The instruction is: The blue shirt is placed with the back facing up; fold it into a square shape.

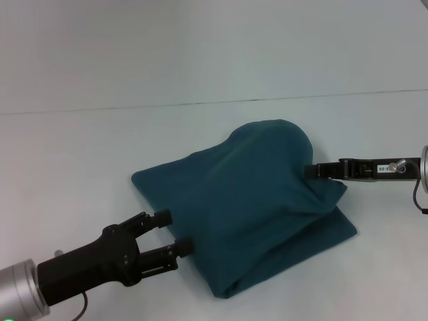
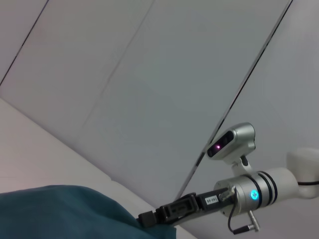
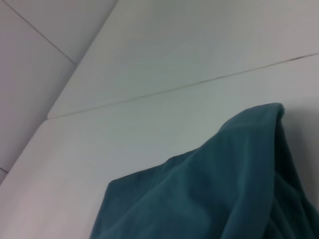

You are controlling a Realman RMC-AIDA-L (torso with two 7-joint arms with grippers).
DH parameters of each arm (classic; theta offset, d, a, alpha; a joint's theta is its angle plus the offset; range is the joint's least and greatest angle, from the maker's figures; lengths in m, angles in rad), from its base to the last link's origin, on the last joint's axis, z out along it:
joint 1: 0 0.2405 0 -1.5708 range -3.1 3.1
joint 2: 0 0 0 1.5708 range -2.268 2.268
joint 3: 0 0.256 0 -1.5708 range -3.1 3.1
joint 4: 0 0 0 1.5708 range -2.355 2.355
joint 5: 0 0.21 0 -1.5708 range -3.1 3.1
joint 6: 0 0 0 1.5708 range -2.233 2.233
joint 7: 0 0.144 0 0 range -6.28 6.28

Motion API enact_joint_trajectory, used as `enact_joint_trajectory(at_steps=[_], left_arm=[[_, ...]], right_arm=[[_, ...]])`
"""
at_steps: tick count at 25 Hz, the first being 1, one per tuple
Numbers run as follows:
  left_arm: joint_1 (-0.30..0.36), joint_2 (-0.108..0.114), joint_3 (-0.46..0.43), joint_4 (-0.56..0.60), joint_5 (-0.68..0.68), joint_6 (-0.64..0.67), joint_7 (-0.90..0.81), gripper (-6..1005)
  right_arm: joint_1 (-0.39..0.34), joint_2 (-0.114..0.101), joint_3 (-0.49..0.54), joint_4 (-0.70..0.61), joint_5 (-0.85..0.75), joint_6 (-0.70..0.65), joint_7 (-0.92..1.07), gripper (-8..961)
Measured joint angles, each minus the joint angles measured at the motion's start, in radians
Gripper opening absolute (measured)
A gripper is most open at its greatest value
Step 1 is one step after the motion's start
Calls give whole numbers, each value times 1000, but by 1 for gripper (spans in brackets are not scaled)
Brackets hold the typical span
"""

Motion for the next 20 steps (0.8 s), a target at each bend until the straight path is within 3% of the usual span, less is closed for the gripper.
enact_joint_trajectory(at_steps=[3,8,15,20], left_arm=[[0,0,16,14,13,0,14,937],[2,1,117,73,22,-7,85,933],[0,3,128,94,22,-1,87,932],[0,3,129,94,22,-1,87,932]], right_arm=[[0,-2,3,-7,2,-19,0,328],[5,-9,-2,-9,0,-32,6,327],[16,-8,-20,-3,-4,-17,25,328],[16,-5,-48,-3,-58,27,70,236]])
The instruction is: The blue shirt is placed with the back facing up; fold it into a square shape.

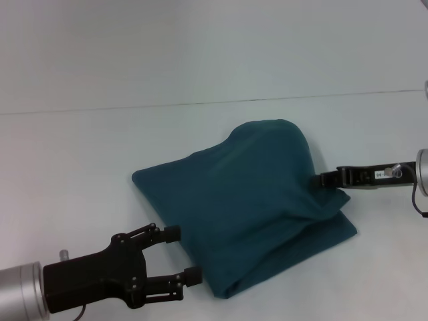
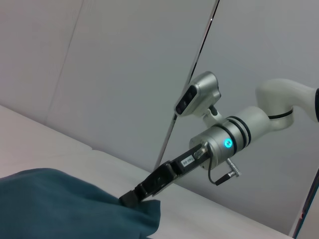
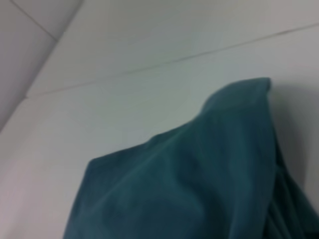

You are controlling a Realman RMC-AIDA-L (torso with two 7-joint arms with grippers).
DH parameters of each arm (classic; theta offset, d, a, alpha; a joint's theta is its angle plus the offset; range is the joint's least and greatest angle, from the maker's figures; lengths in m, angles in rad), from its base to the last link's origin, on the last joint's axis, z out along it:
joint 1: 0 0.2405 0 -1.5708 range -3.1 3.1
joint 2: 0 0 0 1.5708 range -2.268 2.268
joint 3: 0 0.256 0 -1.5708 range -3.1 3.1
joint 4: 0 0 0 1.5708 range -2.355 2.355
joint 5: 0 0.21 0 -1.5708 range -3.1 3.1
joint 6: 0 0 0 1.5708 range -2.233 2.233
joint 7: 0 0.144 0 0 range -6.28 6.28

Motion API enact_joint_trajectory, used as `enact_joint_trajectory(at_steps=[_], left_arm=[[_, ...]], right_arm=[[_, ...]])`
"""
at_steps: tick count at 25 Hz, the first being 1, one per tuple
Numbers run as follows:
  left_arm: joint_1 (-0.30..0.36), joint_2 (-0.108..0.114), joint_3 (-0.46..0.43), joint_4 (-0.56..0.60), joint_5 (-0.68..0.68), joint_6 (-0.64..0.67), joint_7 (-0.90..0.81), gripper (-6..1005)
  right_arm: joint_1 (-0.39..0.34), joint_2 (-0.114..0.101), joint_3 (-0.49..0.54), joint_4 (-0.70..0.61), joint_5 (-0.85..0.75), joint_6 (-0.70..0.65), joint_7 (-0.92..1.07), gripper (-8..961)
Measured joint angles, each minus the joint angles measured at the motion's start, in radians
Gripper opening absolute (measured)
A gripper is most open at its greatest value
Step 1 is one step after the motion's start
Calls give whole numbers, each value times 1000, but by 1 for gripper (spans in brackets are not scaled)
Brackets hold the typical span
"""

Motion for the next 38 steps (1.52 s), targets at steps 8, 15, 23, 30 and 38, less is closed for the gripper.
enact_joint_trajectory(at_steps=[8,15,23,30,38], left_arm=[[0,-1,1,-1,-6,2,-2,933],[-2,-2,-6,-4,-10,2,-1,933],[-4,-2,-7,-4,-11,-2,-2,933],[-5,-2,-10,-5,-11,0,-6,933],[-8,-2,-10,-5,-11,-7,-13,932]], right_arm=[[-14,5,19,-16,42,-20,-57,0],[-14,4,19,-20,60,-39,-65,0],[-32,0,76,-51,84,-76,-99,0],[-88,-3,112,-124,158,-155,-118,-1],[-104,12,98,-91,109,-79,-118,-1]])
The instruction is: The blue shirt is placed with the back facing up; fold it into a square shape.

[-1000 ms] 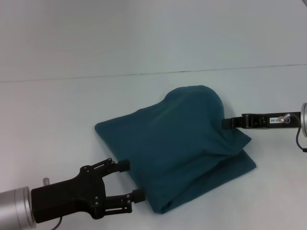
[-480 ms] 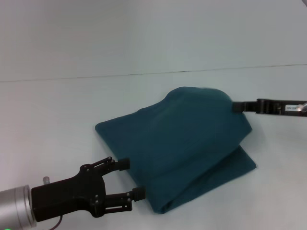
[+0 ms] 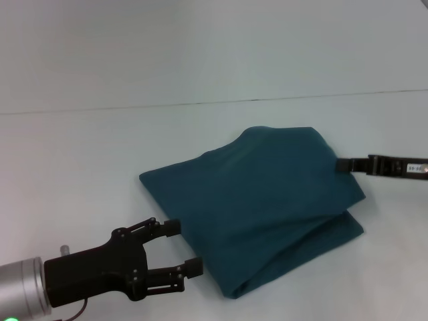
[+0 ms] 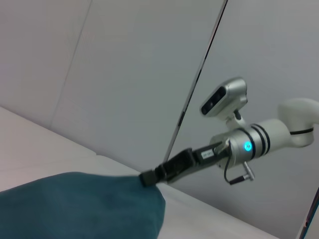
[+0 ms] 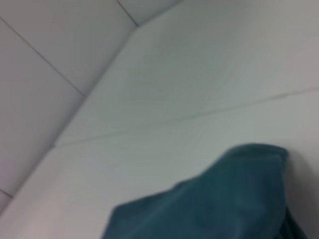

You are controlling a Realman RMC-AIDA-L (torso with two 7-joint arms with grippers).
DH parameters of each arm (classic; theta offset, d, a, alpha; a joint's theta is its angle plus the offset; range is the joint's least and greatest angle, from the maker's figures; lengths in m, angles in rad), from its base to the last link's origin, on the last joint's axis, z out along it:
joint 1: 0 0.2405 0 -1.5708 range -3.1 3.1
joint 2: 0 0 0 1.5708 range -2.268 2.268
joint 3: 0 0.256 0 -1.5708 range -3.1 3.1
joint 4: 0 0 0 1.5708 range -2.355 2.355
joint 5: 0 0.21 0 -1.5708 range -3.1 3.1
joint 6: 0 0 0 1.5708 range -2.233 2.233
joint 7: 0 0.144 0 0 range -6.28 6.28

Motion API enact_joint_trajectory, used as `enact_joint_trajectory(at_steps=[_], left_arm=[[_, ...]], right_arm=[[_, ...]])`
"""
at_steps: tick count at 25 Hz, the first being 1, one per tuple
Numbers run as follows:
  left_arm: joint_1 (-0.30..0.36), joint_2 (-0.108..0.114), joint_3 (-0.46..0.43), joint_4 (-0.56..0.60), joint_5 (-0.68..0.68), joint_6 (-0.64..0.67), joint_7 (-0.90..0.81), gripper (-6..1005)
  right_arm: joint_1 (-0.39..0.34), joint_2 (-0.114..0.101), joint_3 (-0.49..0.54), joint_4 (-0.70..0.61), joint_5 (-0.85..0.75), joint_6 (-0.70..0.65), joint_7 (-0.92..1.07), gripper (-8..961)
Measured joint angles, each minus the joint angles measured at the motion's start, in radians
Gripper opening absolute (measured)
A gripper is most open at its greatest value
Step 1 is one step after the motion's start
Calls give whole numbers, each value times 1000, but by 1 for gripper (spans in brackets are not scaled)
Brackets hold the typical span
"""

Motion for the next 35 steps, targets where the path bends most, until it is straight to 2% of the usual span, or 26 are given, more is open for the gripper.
enact_joint_trajectory(at_steps=[3,7,12,17,22,27,32,35], left_arm=[[0,0,1,0,0,-1,-1,932],[0,0,1,0,-1,-1,-1,933],[0,0,0,0,-1,-3,-3,933],[0,0,0,-1,-1,-6,-14,932],[0,0,0,-3,-1,-6,-15,932],[1,-1,0,-5,-1,-6,-15,933],[5,-2,0,-6,-1,-7,-15,932],[7,-2,0,-6,-1,-7,-15,932]], right_arm=[[-7,13,6,3,-16,48,0,-1],[-28,17,44,-7,7,84,-19,87],[-52,17,101,-45,122,-3,-69,193],[-30,14,49,-57,146,-119,-97,318],[2,24,-38,-45,71,-105,-103,519],[38,28,-65,8,-45,-59,-97,346],[62,35,-85,83,-136,65,-95,107],[66,40,-95,95,-159,91,-99,-6]])
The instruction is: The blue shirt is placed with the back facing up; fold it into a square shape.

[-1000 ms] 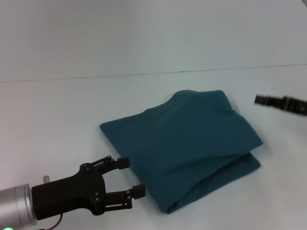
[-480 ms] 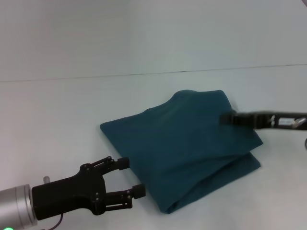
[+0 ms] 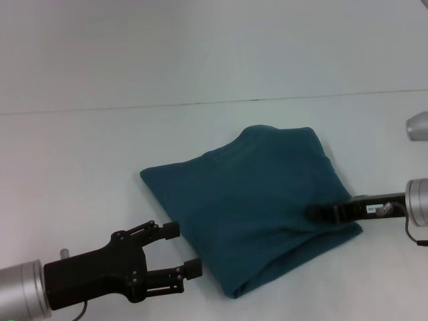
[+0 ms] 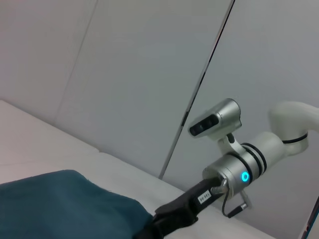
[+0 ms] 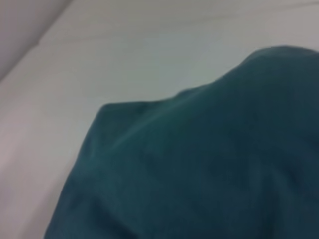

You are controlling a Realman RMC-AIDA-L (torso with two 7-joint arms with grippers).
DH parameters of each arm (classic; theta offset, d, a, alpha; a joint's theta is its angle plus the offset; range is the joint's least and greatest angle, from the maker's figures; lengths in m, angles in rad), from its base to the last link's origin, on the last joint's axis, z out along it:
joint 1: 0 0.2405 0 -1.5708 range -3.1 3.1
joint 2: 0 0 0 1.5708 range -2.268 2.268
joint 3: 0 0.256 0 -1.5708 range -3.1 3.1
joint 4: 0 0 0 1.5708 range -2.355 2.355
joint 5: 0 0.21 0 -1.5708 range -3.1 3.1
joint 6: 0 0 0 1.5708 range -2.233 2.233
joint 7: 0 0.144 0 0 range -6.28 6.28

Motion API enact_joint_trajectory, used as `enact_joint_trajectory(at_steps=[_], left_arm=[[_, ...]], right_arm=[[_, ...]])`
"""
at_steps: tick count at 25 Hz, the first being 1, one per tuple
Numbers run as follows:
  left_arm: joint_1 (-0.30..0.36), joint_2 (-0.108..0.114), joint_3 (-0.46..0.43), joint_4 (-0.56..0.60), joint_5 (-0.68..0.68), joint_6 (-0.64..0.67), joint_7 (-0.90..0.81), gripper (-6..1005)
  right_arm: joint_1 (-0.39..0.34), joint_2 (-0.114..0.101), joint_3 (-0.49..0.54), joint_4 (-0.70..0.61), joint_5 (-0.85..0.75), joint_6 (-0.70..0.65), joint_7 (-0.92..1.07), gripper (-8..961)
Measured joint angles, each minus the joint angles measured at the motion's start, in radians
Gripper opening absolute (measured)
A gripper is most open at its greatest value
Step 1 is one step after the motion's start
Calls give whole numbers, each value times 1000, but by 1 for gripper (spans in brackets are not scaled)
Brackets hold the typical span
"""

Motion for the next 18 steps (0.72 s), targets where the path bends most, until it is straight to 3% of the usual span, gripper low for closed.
enact_joint_trajectory(at_steps=[5,13,18], left_arm=[[0,0,0,0,0,-7,0,932],[-5,0,0,0,0,-12,-1,933],[-8,0,0,0,0,-12,-2,932]], right_arm=[[1,2,-2,-10,2,-1,-5,-4],[1,9,2,-50,140,-54,-98,-1],[44,39,-6,-49,140,27,-99,-1]])
